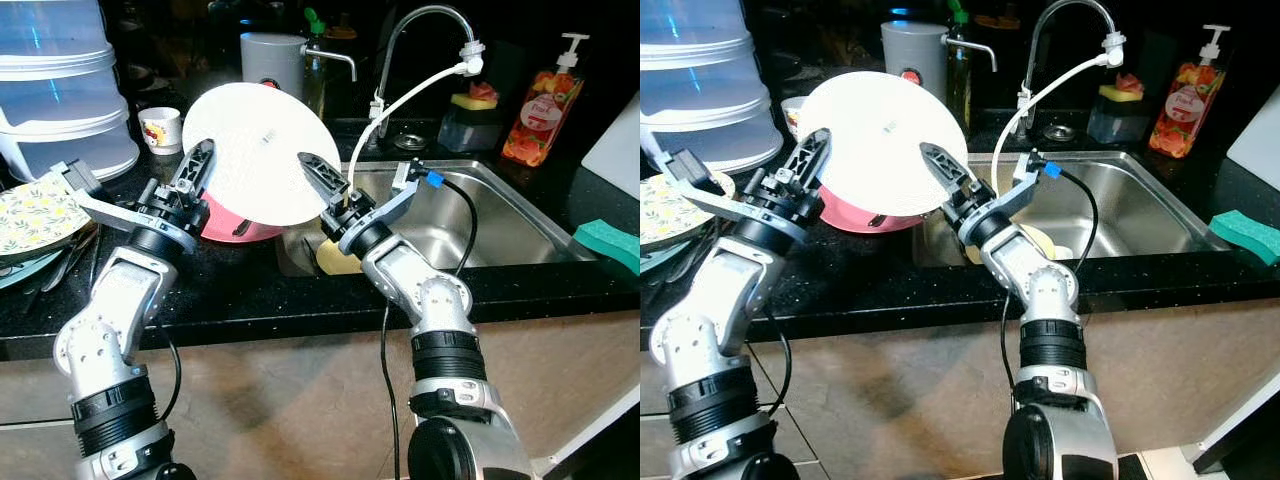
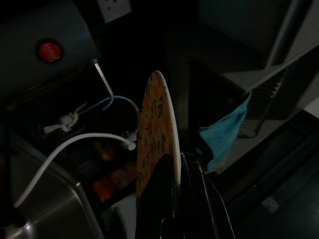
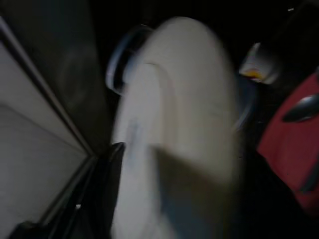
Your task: Kitchen organization
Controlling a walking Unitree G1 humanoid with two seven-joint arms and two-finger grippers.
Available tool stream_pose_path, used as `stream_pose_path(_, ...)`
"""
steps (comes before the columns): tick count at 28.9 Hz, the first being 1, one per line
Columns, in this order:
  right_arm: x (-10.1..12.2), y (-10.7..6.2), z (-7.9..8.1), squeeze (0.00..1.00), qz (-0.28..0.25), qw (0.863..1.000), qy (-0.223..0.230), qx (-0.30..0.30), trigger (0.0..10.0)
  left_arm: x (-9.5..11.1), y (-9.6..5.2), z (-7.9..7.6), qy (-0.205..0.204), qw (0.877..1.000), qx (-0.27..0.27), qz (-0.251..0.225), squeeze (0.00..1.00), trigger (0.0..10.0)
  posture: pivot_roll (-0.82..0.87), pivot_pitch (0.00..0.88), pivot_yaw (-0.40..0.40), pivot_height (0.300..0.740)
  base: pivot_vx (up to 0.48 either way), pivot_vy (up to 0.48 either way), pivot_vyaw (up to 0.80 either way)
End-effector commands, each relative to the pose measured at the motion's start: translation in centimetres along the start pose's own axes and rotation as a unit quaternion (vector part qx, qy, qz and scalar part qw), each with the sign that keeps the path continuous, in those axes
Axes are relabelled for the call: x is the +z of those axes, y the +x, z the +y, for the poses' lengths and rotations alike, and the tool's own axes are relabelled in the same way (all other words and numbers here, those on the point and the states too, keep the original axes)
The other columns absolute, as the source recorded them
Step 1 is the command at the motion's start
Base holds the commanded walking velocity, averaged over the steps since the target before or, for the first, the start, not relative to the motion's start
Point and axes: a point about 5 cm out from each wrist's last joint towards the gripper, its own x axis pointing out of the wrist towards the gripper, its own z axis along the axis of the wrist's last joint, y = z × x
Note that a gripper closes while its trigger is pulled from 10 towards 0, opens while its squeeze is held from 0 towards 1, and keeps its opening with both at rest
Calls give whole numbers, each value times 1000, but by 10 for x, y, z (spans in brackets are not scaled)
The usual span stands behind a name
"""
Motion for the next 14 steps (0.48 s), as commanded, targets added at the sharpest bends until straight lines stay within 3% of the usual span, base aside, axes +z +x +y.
stream_pose_path(1, 2, -3, 3, 0, -6, 1000, 13, 20, 0, -1, -2, 6, 13, 999, 27, 10, 0, 0, 82, 23, -21, 740, 0, 0, 0)
stream_pose_path(14, 12, -5, 4, 0, -33, 999, 30, 29, 0, -3, -4, 20, 23, 996, 80, 15, 0, 0, 82, 26, -21, 740, 0, 0, 0)
